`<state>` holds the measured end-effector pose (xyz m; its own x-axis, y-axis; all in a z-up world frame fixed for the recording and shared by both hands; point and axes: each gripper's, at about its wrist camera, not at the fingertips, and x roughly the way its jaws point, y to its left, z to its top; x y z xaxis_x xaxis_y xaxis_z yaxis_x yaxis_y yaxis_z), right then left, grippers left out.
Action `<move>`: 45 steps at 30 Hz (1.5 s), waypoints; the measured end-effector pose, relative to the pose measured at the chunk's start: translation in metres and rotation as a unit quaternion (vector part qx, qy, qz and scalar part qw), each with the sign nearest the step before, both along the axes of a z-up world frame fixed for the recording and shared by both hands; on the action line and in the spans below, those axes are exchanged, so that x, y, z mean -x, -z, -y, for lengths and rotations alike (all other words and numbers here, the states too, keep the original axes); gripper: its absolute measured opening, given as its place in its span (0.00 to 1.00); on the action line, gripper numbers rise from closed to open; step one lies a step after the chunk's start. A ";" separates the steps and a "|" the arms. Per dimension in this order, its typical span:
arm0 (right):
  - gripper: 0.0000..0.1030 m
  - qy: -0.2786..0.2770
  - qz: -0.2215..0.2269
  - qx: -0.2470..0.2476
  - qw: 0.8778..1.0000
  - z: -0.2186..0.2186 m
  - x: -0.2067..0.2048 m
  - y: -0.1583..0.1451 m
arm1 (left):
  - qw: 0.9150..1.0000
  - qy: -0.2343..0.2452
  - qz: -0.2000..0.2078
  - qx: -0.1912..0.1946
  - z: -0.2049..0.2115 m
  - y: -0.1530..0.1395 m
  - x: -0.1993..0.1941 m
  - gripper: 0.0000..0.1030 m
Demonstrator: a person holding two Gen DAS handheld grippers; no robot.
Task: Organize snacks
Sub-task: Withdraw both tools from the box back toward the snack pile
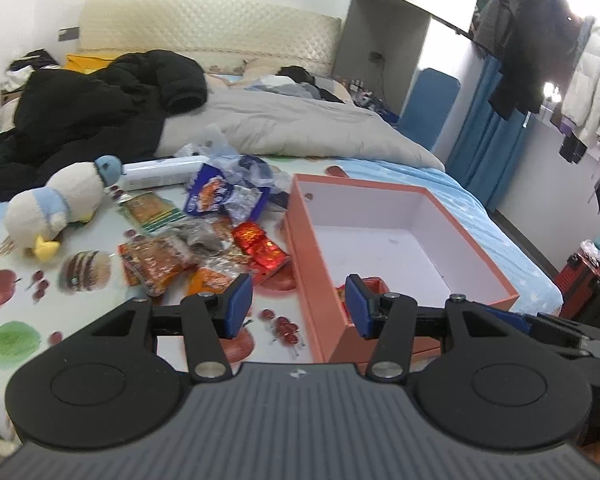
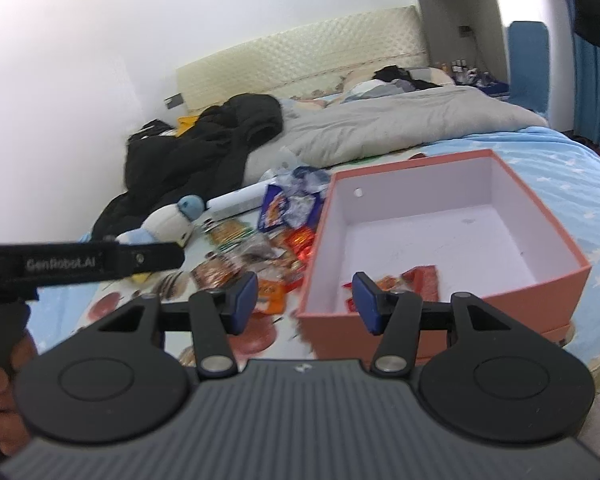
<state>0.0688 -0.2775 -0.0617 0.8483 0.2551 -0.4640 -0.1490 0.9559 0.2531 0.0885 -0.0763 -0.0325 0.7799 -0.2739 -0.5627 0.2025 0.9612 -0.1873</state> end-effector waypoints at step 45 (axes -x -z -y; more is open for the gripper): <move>0.53 -0.111 -0.023 0.045 0.992 -0.134 -0.060 0.047 | 0.990 -0.128 -0.050 -0.020 -0.127 0.089 -0.085 0.56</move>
